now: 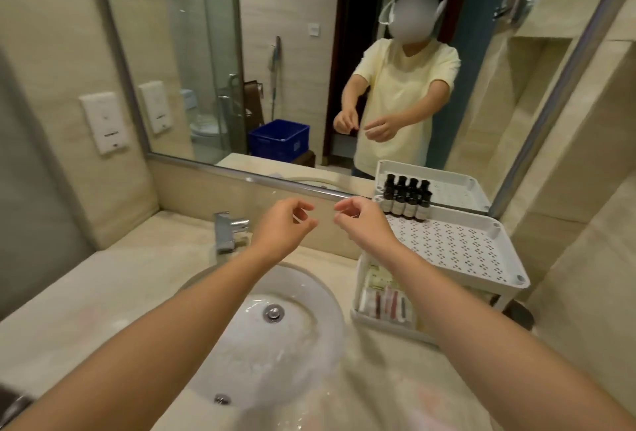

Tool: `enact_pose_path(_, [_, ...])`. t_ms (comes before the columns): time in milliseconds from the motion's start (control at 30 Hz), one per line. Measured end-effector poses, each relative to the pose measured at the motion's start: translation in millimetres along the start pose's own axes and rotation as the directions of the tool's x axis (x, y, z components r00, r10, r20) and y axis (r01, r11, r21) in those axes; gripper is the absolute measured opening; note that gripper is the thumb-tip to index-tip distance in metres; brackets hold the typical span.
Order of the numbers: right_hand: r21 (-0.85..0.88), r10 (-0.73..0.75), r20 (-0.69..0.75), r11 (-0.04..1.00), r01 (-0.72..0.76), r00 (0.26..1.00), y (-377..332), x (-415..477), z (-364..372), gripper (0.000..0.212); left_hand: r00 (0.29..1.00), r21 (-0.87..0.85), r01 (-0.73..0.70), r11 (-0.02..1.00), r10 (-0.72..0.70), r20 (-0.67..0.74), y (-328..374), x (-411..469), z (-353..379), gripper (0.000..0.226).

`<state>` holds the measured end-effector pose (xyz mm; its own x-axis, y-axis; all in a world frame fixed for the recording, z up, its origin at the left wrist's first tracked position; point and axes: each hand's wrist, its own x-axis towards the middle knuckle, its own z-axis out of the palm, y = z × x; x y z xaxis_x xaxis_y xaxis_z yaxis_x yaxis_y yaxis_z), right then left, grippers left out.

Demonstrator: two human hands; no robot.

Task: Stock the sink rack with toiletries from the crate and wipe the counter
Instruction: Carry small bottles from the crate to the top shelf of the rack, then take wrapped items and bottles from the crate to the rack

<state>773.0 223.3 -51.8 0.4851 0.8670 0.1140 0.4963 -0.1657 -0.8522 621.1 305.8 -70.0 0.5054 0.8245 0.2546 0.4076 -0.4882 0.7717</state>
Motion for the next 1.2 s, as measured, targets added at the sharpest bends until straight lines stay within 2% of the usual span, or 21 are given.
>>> enact_pose_path(233, [-0.018,-0.045,0.280,0.998,0.052,0.959,-46,-65,112,0.023,0.973,-0.039,0.188,0.981,-0.192,-0.126,-66,-101,-101,0.025])
enact_pose_path(500, [-0.041,-0.144,0.507,0.981,0.191,0.850,-102,-151,239,0.030,0.866,-0.037,0.402,0.915,-0.393,-0.309,-142,-245,-199,0.019])
enact_pose_path(633, [-0.065,-0.224,0.615,0.941,0.332,0.756,-127,-198,298,0.032,0.784,-0.070,0.493,0.867,-0.478,-0.396,-170,-318,-245,0.014])
enact_pose_path(867, [0.042,-0.352,0.745,0.872,0.487,0.566,-178,-284,385,0.033,0.601,-0.121,0.635,0.763,-0.587,-0.542,-194,-446,-315,0.012])
enact_pose_path(967, [0.076,-0.372,0.789,0.849,0.523,0.489,-194,-318,412,0.033,0.520,-0.154,0.681,0.716,-0.621,-0.586,-196,-491,-331,0.011])
enact_pose_path(1200, [0.168,-0.394,0.884,0.771,0.614,0.252,-229,-392,475,0.032,0.322,-0.295,0.740,0.604,-0.704,-0.634,-198,-584,-353,0.022])
